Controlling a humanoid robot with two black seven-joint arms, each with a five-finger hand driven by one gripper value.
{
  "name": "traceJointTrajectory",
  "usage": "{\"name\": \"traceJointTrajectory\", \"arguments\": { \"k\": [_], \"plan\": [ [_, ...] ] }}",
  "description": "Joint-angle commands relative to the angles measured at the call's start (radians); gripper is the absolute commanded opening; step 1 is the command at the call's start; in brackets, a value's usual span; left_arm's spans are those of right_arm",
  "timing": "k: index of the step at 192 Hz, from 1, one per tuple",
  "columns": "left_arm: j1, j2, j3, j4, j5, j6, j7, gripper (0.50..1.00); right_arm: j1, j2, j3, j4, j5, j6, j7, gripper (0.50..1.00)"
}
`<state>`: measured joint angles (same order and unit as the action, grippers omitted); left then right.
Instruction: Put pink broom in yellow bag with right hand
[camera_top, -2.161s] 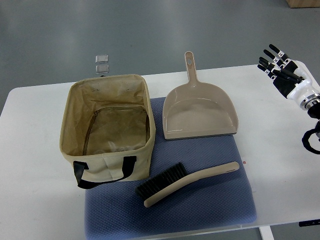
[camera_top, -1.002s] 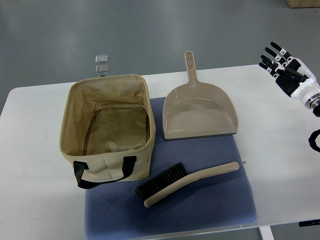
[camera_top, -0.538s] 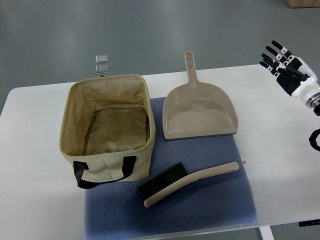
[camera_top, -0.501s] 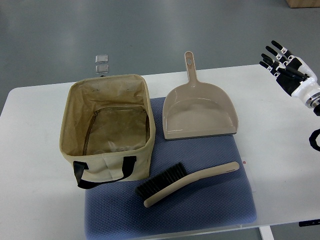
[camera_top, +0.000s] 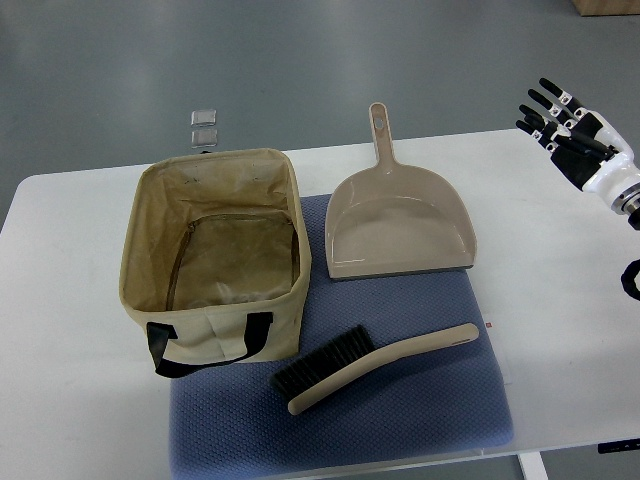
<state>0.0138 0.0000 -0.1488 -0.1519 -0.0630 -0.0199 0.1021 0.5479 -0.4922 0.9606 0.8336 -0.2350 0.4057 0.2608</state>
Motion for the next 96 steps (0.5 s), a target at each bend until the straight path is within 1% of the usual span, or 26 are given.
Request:
{"name": "traceJointTrajectory", "arguments": {
  "k": [1, 13, 35, 62, 81, 96],
  "plan": [
    [0.000, 0.000, 0.000, 0.000, 0.000, 0.000, 0.001, 1.000, 0.001, -0.017, -0.016, 0.010, -0.010, 0.034, 0.000, 0.934],
    [0.000, 0.000, 0.000, 0.000, 0.000, 0.000, 0.001, 1.000, 0.003, -0.028, -0.023, 0.028, -0.047, 0.058, 0.001, 0.934],
    [0.000, 0.000, 0.000, 0.000, 0.000, 0.000, 0.001, 1.000, 0.004, -0.069, -0.066, 0.082, -0.125, 0.073, 0.021, 0.934],
    [0.000, 0.000, 0.000, 0.000, 0.000, 0.000, -0.001, 1.000, 0.027, -0.146, -0.172, 0.194, -0.237, 0.074, 0.084, 0.934],
    [0.000, 0.000, 0.000, 0.000, 0.000, 0.000, 0.001, 1.000, 0.046, -0.213, -0.263, 0.303, -0.346, 0.064, 0.144, 0.932],
    [0.000, 0.000, 0.000, 0.000, 0.000, 0.000, 0.001, 1.000, 0.055, -0.238, -0.302, 0.370, -0.444, 0.058, 0.169, 0.932]
  ]
}}
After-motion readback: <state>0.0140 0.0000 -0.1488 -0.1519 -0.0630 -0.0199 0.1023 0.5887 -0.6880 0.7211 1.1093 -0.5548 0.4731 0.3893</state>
